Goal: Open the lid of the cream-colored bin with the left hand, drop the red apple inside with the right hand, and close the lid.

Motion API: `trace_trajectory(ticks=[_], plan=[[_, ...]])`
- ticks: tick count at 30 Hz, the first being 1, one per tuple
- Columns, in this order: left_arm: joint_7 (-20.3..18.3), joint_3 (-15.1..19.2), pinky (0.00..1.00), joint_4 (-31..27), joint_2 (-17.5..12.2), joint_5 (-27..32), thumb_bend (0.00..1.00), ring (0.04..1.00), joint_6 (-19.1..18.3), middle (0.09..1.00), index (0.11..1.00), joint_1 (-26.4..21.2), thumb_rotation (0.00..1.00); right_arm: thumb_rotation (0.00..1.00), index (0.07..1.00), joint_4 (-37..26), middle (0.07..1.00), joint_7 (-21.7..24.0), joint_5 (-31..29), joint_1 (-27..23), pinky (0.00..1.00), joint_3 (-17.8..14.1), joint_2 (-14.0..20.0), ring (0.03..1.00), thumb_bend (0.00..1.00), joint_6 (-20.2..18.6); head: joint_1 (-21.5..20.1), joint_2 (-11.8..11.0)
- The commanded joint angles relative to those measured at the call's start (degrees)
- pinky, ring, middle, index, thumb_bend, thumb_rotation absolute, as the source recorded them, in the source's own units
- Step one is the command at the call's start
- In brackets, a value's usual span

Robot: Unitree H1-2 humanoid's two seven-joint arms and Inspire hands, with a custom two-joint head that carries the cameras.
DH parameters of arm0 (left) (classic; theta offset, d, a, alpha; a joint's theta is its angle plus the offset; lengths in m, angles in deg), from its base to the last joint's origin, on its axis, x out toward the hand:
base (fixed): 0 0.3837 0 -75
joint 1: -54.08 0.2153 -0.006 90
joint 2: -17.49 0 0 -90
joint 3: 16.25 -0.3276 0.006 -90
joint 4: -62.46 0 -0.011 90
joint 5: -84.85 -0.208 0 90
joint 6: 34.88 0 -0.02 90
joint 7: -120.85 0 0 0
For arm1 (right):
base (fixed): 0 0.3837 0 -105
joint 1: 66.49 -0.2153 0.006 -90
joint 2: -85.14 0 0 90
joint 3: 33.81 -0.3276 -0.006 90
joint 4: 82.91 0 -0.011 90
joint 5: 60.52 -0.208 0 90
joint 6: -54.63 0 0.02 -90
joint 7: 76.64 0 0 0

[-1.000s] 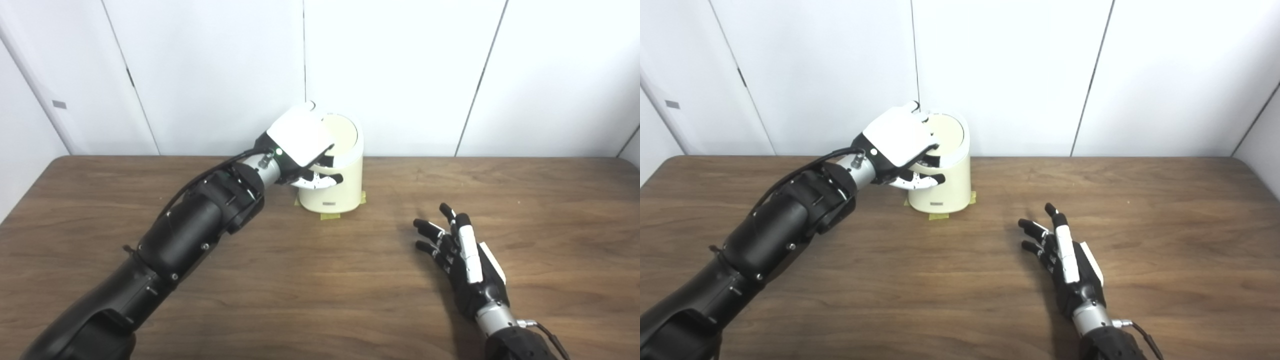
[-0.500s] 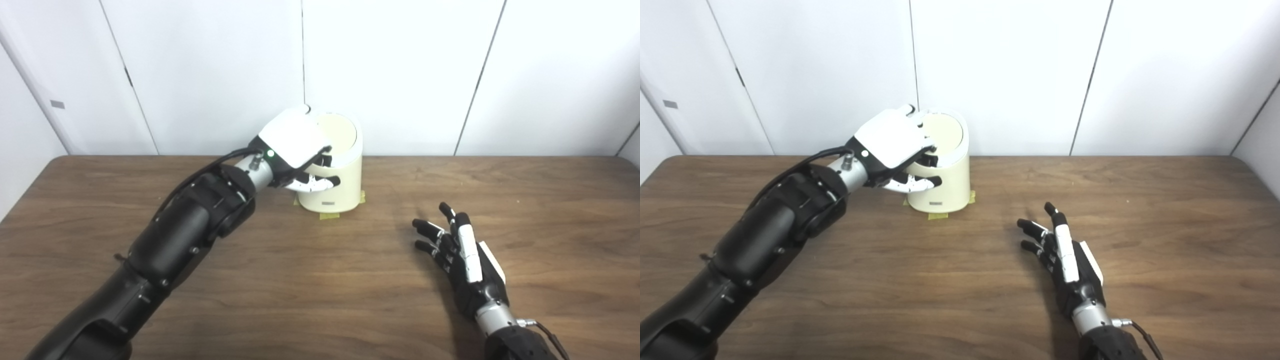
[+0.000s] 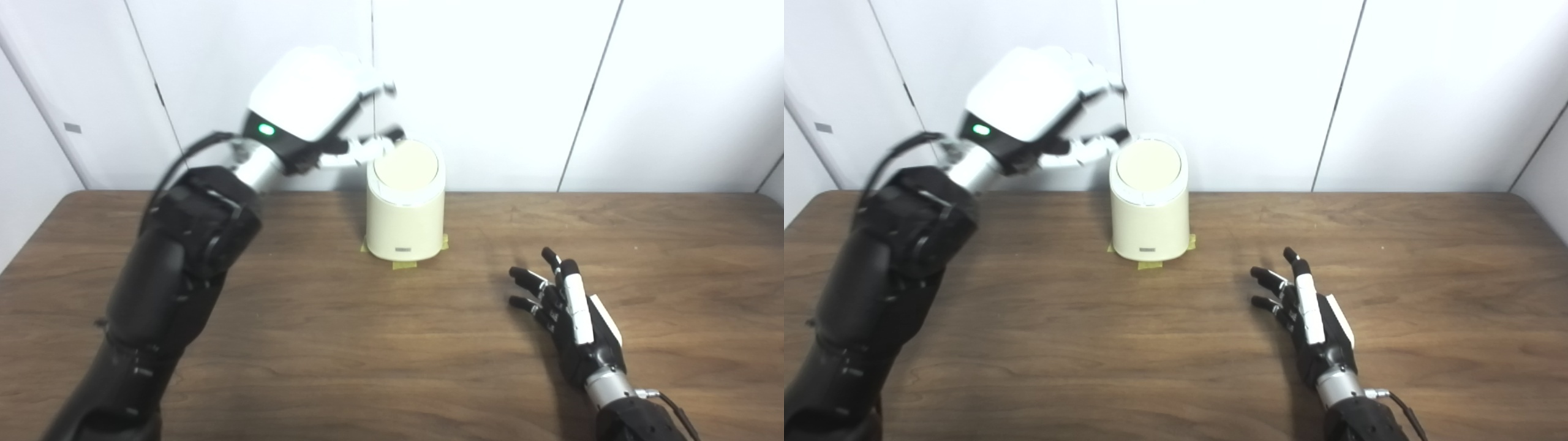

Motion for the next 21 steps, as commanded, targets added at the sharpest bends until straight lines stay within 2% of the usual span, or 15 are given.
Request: trace_trajectory(ticks=[1, 3, 5, 7, 8, 10, 14, 17, 21], plan=[[1.64, 2.51, 0.73, -2.54, 0.85, 4.01, 0.36, 0.841, -2.62, 0.851, 0.837, 1.66, 0.98, 1.0, 1.0, -0.19, 0.799, -0.21, 0.01, -1.08, 0.85, -0.32, 0.25, 0.875, 0.48, 0.5, 0.12, 0.01], [1.43, 5.03, 0.74, -4.57, 2.69, 8.04, 0.35, 0.844, -5.7, 0.857, 0.831, 4.32, 0.92, 1.0, 1.0, -0.26, 0.806, -0.17, -0.33, -1.06, 0.85, -0.53, 0.11, 0.874, 0.48, 0.86, 0.12, 0.01], [0.52, 8.74, 0.75, -7.77, 6.17, 14.41, 0.32, 0.85, -12.34, 0.862, 0.831, 8.49, 0.85, 1.0, 1.0, -0.54, 0.809, -0.04, -1.22, -1.12, 0.86, -1.06, -0.03, 0.877, 0.5, 1.0, 0.31, 0.11], [0.7, 11.28, 0.78, -9.44, 8.16, 19.22, 0.31, 0.862, -16.55, 0.864, 0.84, 12.24, 0.85, 1.0, 1.0, -0.8, 0.809, 0.18, -1.68, -1.13, 0.86, -1.36, 0.06, 0.878, 0.51, 1.4, 0.2, -0.02], [1.44, 12.47, 0.81, -9.57, 8.75, 21.51, 0.32, 0.86, -17.23, 0.856, 0.854, 14.42, 0.92, 1.0, 1.0, -0.97, 0.813, 0.27, -1.73, -1.07, 0.84, -1.46, 0.13, 0.876, 0.51, 1.88, 0.02, 0.11], [2.85, 14.74, 0.8, -9.32, 10.0, 26.67, 0.32, 0.851, -17.75, 0.847, 0.864, 17.95, 0.97, 1.0, 1.0, -1.23, 0.815, 0.48, -1.79, -0.92, 0.82, -1.6, 0.26, 0.869, 0.52, 3.06, 0.07, 0.14], [5.55, 18.34, 0.83, -9.28, 13.58, 37.48, 0.36, 0.867, -19.54, 0.879, 0.891, 24.66, 0.96, 1.0, 1.0, -1.54, 0.87, 1.56, -2.83, -0.55, 0.8, -1.96, 0.39, 0.884, 0.53, 6.36, 0.09, 0.42], [7.57, 19.12, 0.86, -9.25, 15.26, 42.5, 0.39, 0.887, -19.18, 0.895, 0.907, 28.34, 0.97, 1.0, 1.0, -1.54, 0.912, 2.3, -3.3, -0.46, 0.84, -1.78, 0.71, 0.918, 0.56, 8.27, -0.09, 0.49], [9.29, 18.23, 0.91, -9.94, 16.21, 46.52, 0.36, 0.92, -18.45, 0.917, 0.924, 33.41, 1.0, 0.99, 0.996, -1.77, 0.968, 3.16, -3.3, -0.57, 0.9, -1.31, 1.32, 0.968, 0.62, 10.15, -0.09, 0.51]])
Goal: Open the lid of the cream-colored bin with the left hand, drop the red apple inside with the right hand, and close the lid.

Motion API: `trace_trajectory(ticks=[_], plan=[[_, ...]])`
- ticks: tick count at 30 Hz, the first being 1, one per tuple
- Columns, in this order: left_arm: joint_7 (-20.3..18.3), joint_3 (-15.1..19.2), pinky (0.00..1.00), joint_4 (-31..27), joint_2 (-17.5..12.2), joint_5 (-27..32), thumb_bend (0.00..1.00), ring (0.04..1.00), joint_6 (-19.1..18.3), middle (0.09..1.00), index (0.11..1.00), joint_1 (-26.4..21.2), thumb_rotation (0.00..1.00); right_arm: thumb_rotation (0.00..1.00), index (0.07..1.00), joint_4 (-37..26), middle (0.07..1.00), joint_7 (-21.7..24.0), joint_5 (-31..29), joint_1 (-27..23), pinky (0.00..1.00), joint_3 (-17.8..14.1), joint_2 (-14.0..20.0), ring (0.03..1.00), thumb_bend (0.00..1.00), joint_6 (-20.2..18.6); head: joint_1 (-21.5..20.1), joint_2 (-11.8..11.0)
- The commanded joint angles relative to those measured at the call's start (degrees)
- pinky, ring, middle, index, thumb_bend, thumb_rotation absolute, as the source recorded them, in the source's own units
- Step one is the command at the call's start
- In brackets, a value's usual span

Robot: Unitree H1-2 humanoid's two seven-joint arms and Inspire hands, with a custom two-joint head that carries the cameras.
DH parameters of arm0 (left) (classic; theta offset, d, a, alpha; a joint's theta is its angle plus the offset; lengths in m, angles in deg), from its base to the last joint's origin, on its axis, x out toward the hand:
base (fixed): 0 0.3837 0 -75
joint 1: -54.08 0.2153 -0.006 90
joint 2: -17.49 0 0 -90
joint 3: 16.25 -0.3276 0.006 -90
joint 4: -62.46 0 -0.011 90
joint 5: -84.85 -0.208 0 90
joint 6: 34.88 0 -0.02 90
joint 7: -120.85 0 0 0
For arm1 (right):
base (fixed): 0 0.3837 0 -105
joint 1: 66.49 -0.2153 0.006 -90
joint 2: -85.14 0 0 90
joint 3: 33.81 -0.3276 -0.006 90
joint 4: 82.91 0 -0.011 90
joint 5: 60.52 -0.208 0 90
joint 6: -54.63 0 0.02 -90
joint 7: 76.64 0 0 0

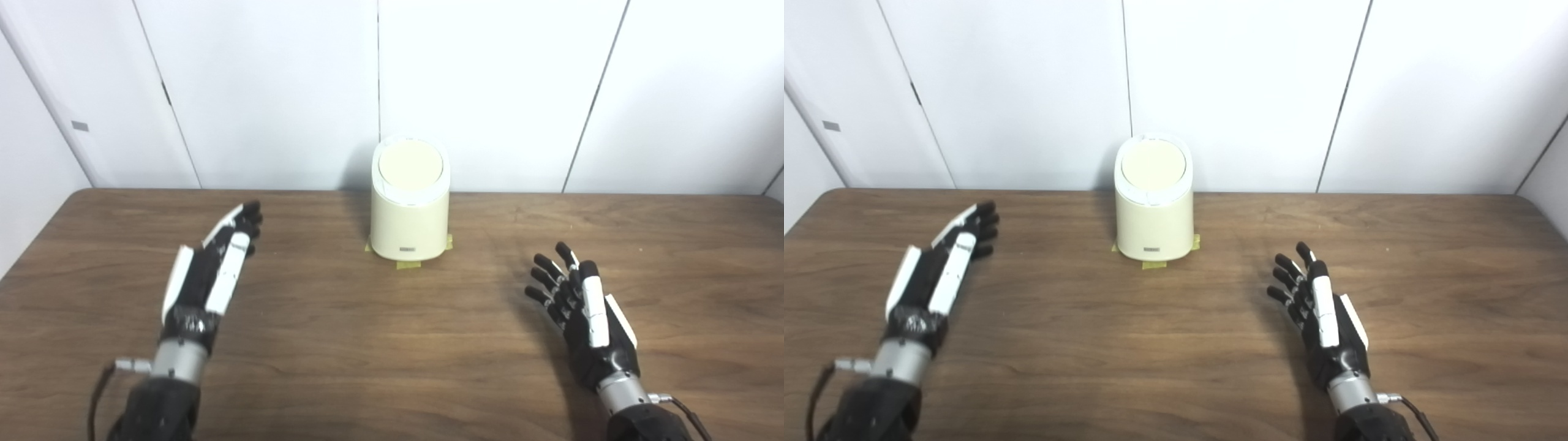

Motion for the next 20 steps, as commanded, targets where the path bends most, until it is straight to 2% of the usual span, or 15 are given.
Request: trace_trajectory(ticks=[1, 7, 13, 20], plan=[[1.97, -0.31, 0.91, -1.91, 0.09, 2.43, 0.35, 0.923, 1.86, 0.92, 0.925, 0.4, 1.0, 0.98, 0.998, -1.94, 0.978, 1.19, -0.97, -1.72, 0.92, -0.05, 0.72, 0.976, 0.62, 3.27, 0.09, 0.08], [5.38, -0.5, 0.93, 0.25, 0.5, 6.69, 0.32, 0.934, 4.65, 0.929, 0.926, 4.24, 1.0, 0.98, 1.0, -1.79, 1.0, 1.77, -2.49, -2.14, 0.96, -0.79, 1.4, 0.997, 0.63, 4.1, -0.21, 0.24], [8.35, -0.85, 0.95, 3.22, 0.56, 8.91, 0.33, 0.947, 8.75, 0.931, 0.927, 5.18, 1.0, 0.99, 1.0, -1.31, 1.0, 1.54, -2.21, -2.51, 0.97, -0.7, 2.26, 0.996, 0.64, 4.77, 0.34, 0.37], [9.8, -1.6, 0.94, 3.91, 0.28, 11.11, 0.34, 0.945, 8.88, 0.934, 0.924, 5.03, 1.0, 1.0, 1.0, -0.5, 1.0, 1.82, -1.87, -3.04, 1.0, -0.28, 3.21, 1.0, 0.64, 4.95, 0.7, 0.53]])
